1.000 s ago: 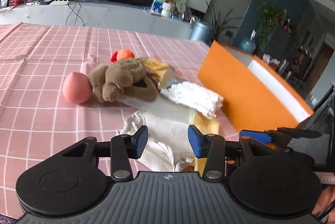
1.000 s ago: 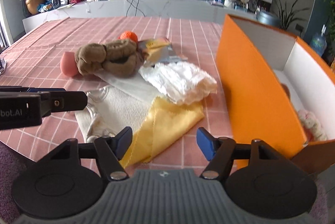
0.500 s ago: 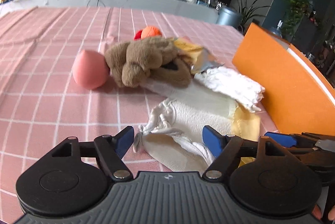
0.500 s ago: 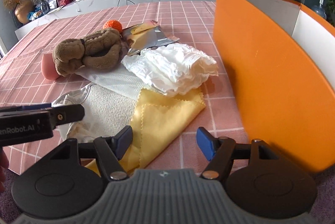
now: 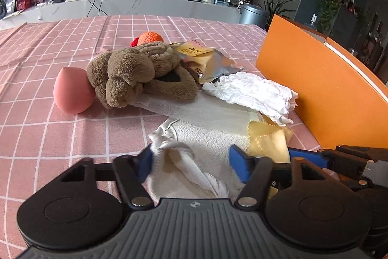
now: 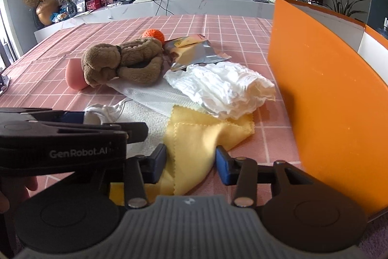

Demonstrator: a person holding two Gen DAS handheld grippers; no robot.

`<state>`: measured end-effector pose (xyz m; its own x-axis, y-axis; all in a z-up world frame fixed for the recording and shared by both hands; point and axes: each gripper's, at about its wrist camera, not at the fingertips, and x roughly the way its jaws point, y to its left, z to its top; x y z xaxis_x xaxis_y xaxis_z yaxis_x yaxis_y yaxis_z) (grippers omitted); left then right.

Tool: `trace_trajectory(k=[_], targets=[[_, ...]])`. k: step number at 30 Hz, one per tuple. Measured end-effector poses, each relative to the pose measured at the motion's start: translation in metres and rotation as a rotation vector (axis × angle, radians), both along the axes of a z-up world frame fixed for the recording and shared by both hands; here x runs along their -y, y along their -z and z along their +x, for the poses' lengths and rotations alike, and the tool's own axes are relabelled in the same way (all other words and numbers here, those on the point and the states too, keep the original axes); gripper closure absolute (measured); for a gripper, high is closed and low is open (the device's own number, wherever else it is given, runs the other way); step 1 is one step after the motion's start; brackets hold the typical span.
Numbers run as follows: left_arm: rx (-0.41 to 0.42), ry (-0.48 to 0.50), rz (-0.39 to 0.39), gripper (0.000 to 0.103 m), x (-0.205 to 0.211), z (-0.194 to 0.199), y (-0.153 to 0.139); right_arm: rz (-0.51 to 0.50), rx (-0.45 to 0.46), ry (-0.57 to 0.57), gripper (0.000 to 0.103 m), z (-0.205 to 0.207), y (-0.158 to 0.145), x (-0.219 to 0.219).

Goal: Organize soft objects
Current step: 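Grasp the white cloth with the left tool while the right tool grasps the yellow cloth, then lift both cloths into the orange box and open both tools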

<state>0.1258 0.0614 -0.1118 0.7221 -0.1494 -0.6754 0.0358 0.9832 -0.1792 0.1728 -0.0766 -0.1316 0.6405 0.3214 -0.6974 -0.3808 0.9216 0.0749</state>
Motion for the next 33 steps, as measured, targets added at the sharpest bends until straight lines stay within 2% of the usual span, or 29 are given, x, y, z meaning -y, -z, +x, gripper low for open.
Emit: trace_trajectory(k=[2,3,6,8,17,26,33], targets=[[0.004,-0.006,0.040,0.061,0.004,-0.001,-0.001,0.001,0.001,0.000,0.065,0.000,0.000,0.000],[0.008,-0.010,0.057,0.074,0.005,-0.002,-0.003,0.008,-0.002,0.006,0.067,0.000,0.000,0.001],[0.018,-0.013,0.106,0.080,0.006,-0.005,-0.006,0.028,-0.019,0.028,0.085,0.003,-0.002,0.008],[0.016,-0.029,0.096,0.083,0.003,-0.007,-0.007,0.030,-0.027,0.041,0.101,0.003,-0.003,0.014],[0.083,-0.027,0.117,0.085,0.002,-0.021,-0.031,-0.001,-0.005,0.051,0.102,-0.007,-0.012,0.020],[0.180,-0.048,0.094,0.085,-0.004,-0.039,-0.062,0.010,0.075,0.035,0.102,-0.024,-0.035,0.025],[0.256,-0.025,0.116,0.085,0.003,-0.052,-0.089,0.031,0.154,0.016,0.102,-0.039,-0.059,0.028]])
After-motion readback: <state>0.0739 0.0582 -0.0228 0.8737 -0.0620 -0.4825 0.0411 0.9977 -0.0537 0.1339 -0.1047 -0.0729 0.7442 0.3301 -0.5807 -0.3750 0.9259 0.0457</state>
